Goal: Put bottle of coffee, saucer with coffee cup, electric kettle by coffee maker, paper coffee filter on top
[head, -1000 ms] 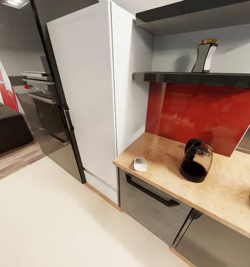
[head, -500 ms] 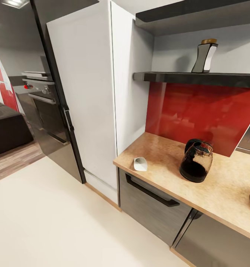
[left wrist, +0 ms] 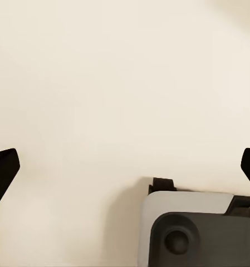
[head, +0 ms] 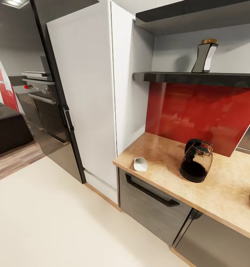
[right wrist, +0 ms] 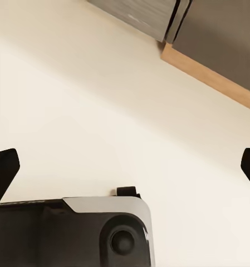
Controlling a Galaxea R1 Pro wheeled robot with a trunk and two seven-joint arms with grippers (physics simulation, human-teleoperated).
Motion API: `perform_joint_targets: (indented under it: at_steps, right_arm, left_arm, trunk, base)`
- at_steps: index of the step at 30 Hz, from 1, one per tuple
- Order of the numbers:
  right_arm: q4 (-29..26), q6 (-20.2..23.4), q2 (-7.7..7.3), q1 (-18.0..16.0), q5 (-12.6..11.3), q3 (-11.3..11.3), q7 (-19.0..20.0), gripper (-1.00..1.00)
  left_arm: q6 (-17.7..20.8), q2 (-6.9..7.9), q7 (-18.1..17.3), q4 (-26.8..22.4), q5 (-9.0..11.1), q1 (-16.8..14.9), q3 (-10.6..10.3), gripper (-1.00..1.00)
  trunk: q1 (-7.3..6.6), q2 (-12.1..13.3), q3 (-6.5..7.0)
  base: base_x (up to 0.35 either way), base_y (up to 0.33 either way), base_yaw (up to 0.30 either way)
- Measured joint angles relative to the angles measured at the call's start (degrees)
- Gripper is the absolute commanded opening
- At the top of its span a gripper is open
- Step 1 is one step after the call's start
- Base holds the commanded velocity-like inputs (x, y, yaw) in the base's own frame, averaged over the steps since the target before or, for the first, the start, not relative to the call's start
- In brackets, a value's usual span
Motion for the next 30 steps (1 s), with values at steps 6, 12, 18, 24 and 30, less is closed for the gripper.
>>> perform_joint_targets:
  at_steps: [6,12,18,24,30]
  right_arm:
    - [0.0,0.0,0.06,0.0,-0.1,0.1,0.3,1.00]
    - [0.0,0.0,0.07,0.0,-0.1,0.1,0.3,1.00]
    - [0.0,0.0,0.11,0.0,-0.1,0.1,0.3,1.00]
    - [-0.1,-0.2,0.23,0.0,-0.1,0.2,0.1,1.00]
    - [-4.4,-0.1,0.36,0.0,0.3,0.5,0.1,1.00]
  left_arm:
    - [-0.1,0.02,0.0,0.0,-0.1,0.0,-0.1,1.00]
    - [-0.1,0.05,0.0,0.0,0.0,0.0,-0.1,1.00]
    - [-0.1,0.07,0.0,0.0,0.0,0.0,-0.1,1.00]
    - [-0.1,0.07,0.0,0.0,0.1,0.0,0.0,1.00]
    - [0.0,0.16,0.2,0.0,0.0,0.0,0.0,1.00]
  trunk:
    - [0.00,0.0,0.00]
    - [0.00,0.0,0.00]
    - [0.00,0.0,0.00]
    - [-0.02,0.0,0.00]
    - [-0.02,0.0,0.00]
  base:
    - [0.000,0.000,-0.200]
    - [0.000,0.000,-0.288]
    - [0.000,0.056,-0.178]
    - [0.085,0.278,-0.010]
    - [0.231,0.218,0.000]
